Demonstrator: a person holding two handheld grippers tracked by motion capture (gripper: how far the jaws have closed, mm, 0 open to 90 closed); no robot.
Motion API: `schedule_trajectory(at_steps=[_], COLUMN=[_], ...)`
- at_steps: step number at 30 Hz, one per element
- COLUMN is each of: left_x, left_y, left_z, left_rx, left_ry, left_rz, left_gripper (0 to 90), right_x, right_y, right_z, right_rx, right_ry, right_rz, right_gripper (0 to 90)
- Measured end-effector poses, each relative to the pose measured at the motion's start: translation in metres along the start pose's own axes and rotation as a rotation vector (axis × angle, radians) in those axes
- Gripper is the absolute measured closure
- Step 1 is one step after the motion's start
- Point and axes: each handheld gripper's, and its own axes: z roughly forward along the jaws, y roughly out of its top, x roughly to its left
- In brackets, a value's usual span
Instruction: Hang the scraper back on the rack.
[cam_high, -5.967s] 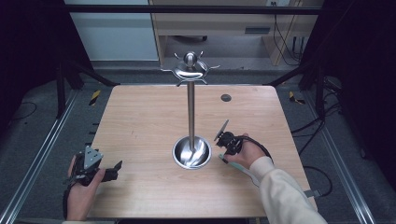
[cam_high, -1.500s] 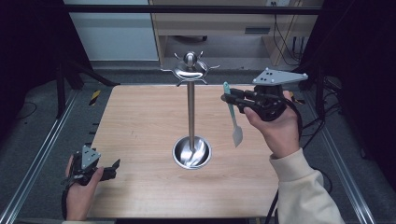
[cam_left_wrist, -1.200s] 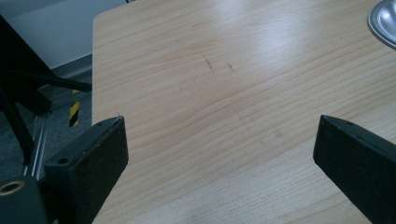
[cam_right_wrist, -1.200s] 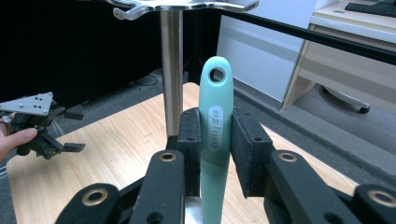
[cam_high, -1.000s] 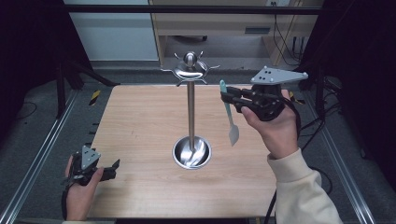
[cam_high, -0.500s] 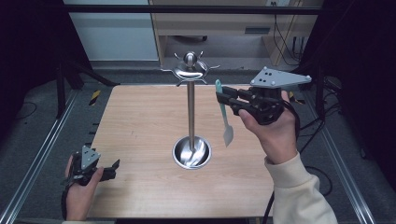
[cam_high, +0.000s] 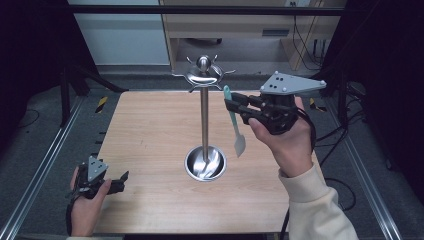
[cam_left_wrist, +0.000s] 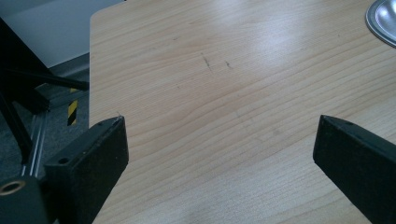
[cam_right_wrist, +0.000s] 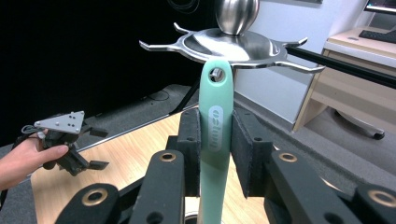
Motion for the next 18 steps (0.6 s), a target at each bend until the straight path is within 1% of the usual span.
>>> schedule_trajectory(at_steps=[18], left_x=[-0.0016], left_y=[0.0002], left_z=[0.0009], left_rx=[0.005], left_ry=[-0.008], left_rz=[0.006], left_gripper=[3.1], right_x=[0.0019], right_y=[-0.0008], right_z=[0.0083], right_rx=[0.017], right_ry=[-0.008], right_rz=[0.004], right_gripper=[74.1])
